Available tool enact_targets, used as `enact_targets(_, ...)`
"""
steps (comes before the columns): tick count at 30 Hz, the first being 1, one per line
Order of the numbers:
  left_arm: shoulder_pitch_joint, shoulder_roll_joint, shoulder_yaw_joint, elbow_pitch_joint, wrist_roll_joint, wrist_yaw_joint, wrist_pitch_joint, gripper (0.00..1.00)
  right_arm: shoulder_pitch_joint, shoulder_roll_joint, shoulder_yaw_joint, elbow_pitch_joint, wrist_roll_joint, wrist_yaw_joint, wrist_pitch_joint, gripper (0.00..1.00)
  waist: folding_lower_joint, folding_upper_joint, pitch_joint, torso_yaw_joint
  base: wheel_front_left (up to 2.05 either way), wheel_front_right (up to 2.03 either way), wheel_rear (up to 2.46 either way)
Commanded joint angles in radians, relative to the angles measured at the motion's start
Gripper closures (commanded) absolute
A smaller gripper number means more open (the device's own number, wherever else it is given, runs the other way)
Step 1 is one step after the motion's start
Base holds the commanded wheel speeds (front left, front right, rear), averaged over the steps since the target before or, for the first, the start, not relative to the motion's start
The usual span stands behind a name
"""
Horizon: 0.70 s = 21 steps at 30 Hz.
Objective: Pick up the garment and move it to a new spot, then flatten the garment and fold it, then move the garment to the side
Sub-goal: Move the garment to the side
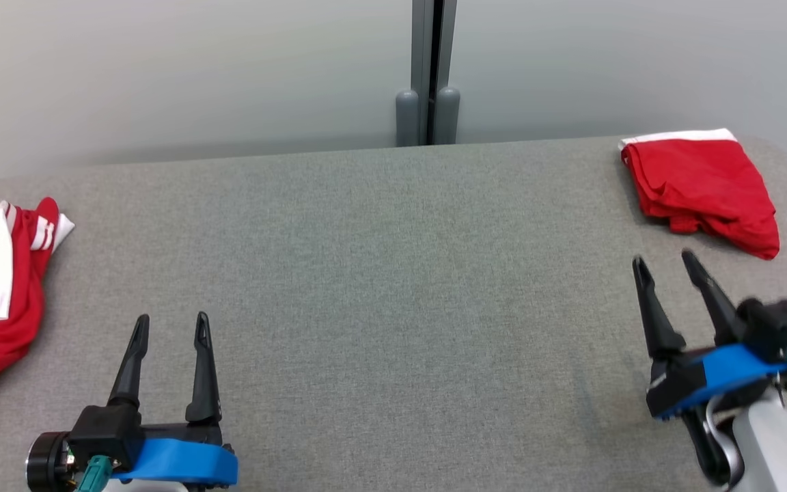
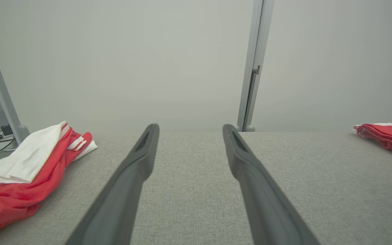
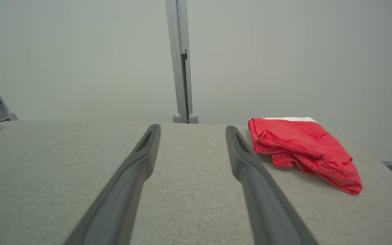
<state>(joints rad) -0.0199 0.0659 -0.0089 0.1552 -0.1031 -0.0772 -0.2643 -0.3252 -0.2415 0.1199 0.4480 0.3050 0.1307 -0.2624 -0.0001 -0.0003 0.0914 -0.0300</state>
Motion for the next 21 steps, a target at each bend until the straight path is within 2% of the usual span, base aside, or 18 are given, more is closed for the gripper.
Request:
enact_targets(1, 0.012, 0.000, 0.005, 0.007, -0.002, 0.002, 0.000, 0.00, 0.050, 0.015, -0.018, -0.025, 0.002, 0.000, -0.003, 0.00, 0.0001, 0.0003, -0.014, -0.002, 0.00, 0.00, 0.00)
enact_targets(11, 0.033, -0.002, 0.015, 0.040, 0.003, -0.009, 0.000, 0.00, 0.249, 0.114, -0.107, -0.153, -0.043, 0.000, 0.005, 0.00, 0.0001, 0.0003, -0.047, 0.024, 0.00, 0.00, 0.00)
enact_targets(21, 0.035, -0.003, 0.022, 0.057, 0.009, -0.014, 0.000, 0.00, 0.333, 0.171, -0.151, -0.239, -0.098, 0.000, 0.033, 0.00, 0.0001, 0.0003, -0.064, 0.046, 0.00, 0.00, 0.00)
